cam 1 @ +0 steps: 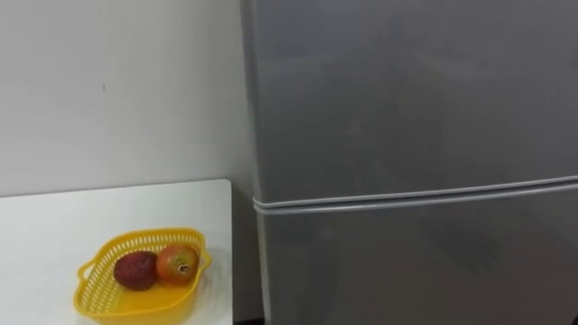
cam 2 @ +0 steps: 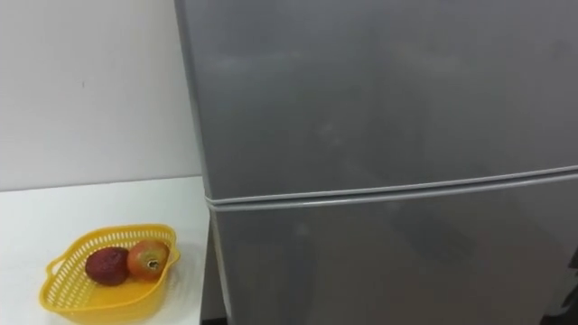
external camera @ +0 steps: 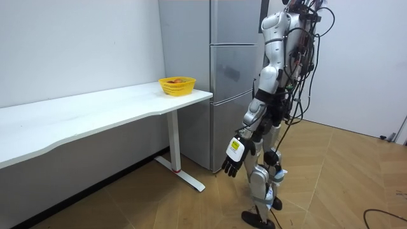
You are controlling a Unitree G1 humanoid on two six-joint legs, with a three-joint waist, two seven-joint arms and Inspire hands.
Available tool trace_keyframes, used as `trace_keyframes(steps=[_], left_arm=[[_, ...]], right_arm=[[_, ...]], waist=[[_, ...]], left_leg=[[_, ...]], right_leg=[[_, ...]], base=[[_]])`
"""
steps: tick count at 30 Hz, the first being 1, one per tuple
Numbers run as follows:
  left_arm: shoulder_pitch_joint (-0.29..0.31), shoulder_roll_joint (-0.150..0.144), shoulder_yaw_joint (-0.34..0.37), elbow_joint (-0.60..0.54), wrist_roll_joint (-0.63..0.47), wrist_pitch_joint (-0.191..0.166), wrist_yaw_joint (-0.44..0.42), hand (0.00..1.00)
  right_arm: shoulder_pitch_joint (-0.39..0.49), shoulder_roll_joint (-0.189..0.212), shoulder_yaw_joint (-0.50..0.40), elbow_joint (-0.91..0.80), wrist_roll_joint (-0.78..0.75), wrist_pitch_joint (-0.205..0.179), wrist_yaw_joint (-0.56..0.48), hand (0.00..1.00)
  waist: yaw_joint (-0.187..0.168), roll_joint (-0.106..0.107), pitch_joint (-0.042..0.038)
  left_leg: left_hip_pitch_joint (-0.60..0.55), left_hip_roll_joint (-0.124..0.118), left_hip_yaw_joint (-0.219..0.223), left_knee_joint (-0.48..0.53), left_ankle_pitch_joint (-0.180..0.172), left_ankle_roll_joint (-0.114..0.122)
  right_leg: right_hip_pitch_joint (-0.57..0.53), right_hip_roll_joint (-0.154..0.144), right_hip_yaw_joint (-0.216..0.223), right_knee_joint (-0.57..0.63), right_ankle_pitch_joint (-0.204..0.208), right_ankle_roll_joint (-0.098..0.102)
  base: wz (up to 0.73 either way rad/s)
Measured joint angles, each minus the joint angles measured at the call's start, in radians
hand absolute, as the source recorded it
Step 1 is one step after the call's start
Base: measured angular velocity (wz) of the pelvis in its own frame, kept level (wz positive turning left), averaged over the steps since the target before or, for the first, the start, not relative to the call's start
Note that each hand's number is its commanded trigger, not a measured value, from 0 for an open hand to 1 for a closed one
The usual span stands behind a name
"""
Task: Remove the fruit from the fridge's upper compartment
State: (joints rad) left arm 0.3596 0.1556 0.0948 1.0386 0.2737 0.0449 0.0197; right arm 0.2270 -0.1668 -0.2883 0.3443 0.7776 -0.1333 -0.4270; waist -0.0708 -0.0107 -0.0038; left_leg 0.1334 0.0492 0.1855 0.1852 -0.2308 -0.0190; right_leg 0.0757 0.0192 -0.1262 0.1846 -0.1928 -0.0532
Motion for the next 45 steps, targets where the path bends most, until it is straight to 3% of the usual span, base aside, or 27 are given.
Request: trace_keyframes(steps=[10, 20, 24, 35, 45], left_arm=[[0.009, -0.024, 0.043, 0.003, -0.008, -0.002, -0.010, 0.00], [0.004, -0.025, 0.059, 0.004, -0.007, -0.007, -0.010, 0.00], [0.012, -0.027, 0.058, 0.004, -0.008, 0.008, -0.010, 0.00], [-0.005, -0.025, 0.078, 0.005, -0.008, 0.028, -0.029, 0.00], [-0.018, -0.028, 0.089, 0.042, 0.004, 0.086, -0.056, 0.00]], right_arm=[[-0.001, 0.004, 0.021, 0.409, -0.044, -0.003, -0.007, 0.00], [-0.005, 0.014, 0.030, 0.630, -0.236, 0.009, 0.017, 0.00], [0.002, 0.022, 0.035, 0.672, -0.303, 0.047, 0.017, 0.00], [0.012, 0.023, 0.104, 0.766, -0.505, 0.080, 0.085, 0.00], [-0.005, 0.026, 0.119, 0.907, -0.601, 0.160, 0.252, 0.00]], waist=[[0.017, 0.004, -0.0013], [0.022, -0.001, 0.0004], [0.025, 0.002, 0.0024], [0.026, 0.004, 0.0017], [0.042, -0.006, 0.0025]], left_leg=[[0.008, -0.004, -0.026, 0.000, 0.000, 0.000], [0.015, -0.014, -0.059, 0.004, 0.000, 0.000], [0.013, -0.016, -0.054, 0.005, 0.000, 0.000], [0.011, -0.017, -0.056, 0.006, 0.000, 0.000], [0.036, -0.021, -0.062, 0.002, 0.000, 0.001]], right_leg=[[0.020, -0.002, -0.010, -0.016, -0.002, 0.003], [0.048, -0.011, -0.037, -0.020, -0.010, 0.010], [0.046, -0.015, -0.041, -0.014, -0.013, 0.012], [0.046, -0.018, -0.054, -0.015, -0.015, 0.012], [0.080, -0.021, -0.061, -0.019, -0.016, 0.014]], base=[[0.04], [0.11], [0.03], [0.01], [0.02]])
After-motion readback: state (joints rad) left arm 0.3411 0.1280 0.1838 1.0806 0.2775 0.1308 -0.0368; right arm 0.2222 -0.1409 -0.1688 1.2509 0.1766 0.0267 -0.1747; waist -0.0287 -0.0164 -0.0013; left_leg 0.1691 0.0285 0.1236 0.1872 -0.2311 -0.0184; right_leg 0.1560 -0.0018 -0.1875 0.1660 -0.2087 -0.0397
